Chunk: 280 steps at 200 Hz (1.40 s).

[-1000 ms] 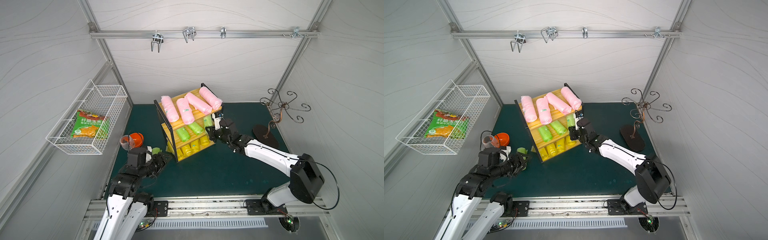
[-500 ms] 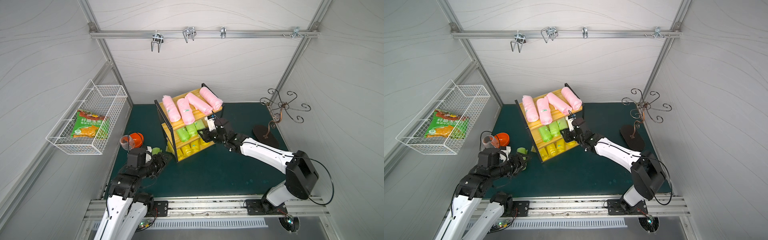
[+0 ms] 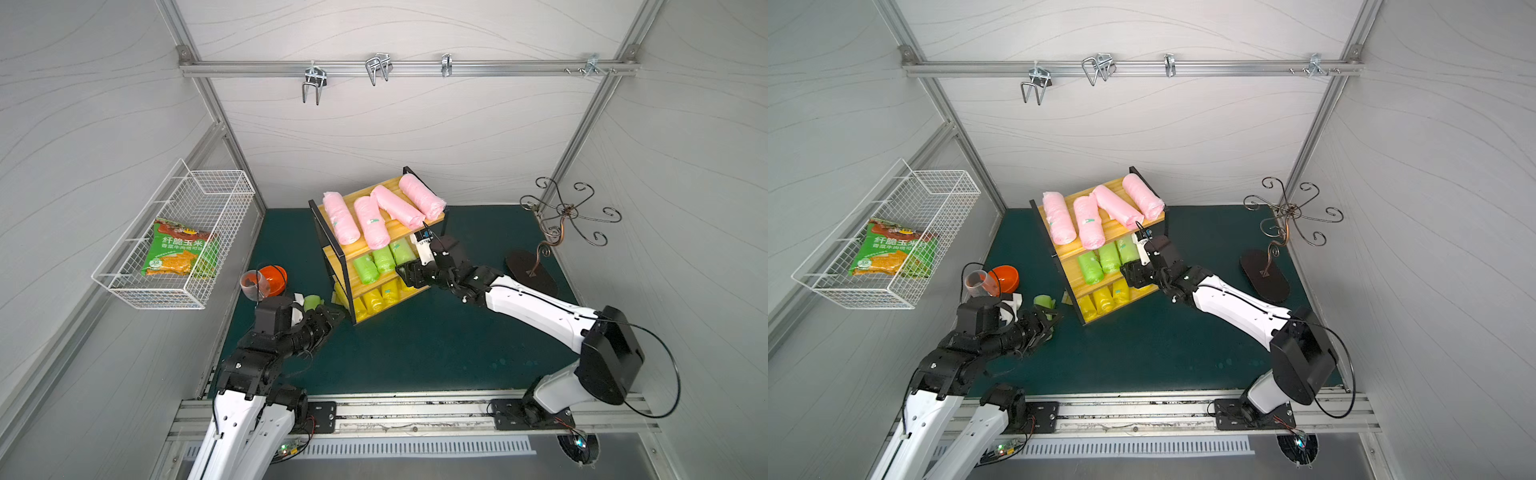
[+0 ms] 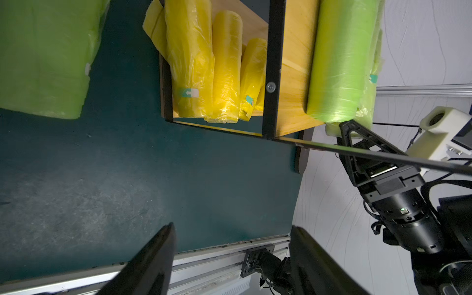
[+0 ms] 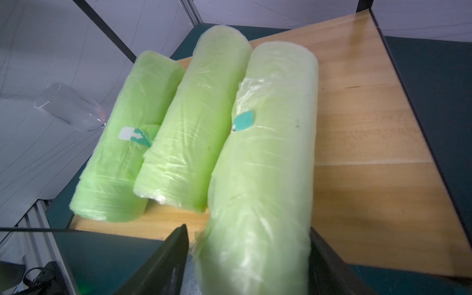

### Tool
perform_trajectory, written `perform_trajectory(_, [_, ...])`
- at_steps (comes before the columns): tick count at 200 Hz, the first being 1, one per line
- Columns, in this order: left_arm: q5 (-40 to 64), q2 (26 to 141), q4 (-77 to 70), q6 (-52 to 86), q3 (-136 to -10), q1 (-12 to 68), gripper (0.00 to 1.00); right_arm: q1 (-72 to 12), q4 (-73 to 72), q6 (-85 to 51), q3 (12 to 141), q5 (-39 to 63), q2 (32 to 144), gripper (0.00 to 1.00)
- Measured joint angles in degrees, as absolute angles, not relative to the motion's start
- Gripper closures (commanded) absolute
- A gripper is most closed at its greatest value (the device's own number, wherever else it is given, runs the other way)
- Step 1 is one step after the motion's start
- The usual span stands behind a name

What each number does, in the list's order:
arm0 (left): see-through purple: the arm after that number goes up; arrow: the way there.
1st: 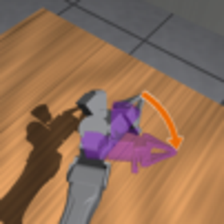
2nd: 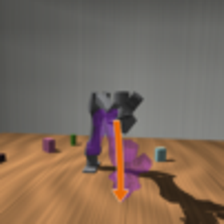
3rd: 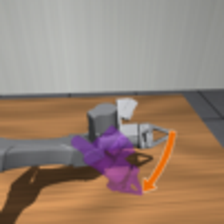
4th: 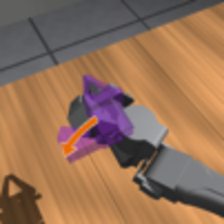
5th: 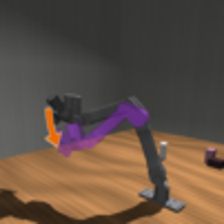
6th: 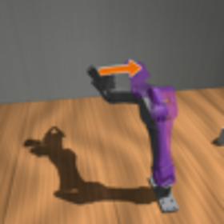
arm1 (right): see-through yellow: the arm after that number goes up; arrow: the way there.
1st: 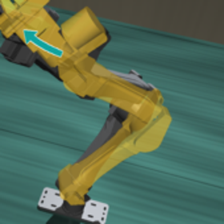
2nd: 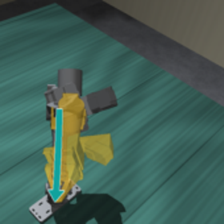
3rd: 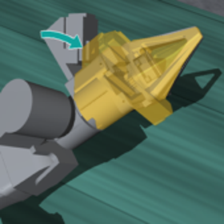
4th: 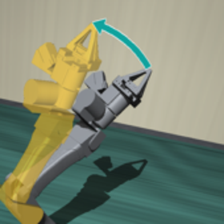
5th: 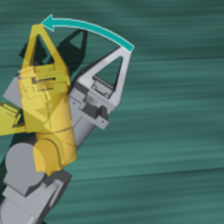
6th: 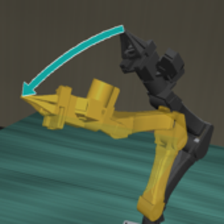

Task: Sort the rolls of trash bags by color and place them on the shelf
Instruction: Place the roll of trash bags on the shelf.

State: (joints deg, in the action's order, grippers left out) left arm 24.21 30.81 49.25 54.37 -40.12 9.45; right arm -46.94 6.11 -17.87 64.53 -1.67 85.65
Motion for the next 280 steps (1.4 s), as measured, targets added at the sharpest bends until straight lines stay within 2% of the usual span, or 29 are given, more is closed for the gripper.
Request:
perform_trajectory(53, [21.1,33.8,50.7,50.8,-40.1,9.5,0.23,-46.8,9.0,-17.2,64.5,-1.3,81.2,0.22])
perform_trajectory(101, [16.7,46.0,53.3,45.1,-43.8,8.8,0.22,-44.5,9.4,-16.9,64.4,-0.8,75.2,0.22])
perform_trajectory(171, [13.6,57.6,53.7,36.9,-50.6,-2.6,0.22,-43.0,13.3,-16.4,59.4,-1.1,64.8,0.23])
perform_trajectory(232, [12.8,74.5,52.3,32.7,-54.0,-6.3,0.29,-42.5,16.9,-15.5,55.5,-1.1,56.4,0.23])
perform_trajectory(280, [9.3,77.1,49.9,26.9,-57.5,-6.5,0.32,-42.2,18.2,-15.4,52.6,-0.6,54.0,0.23])
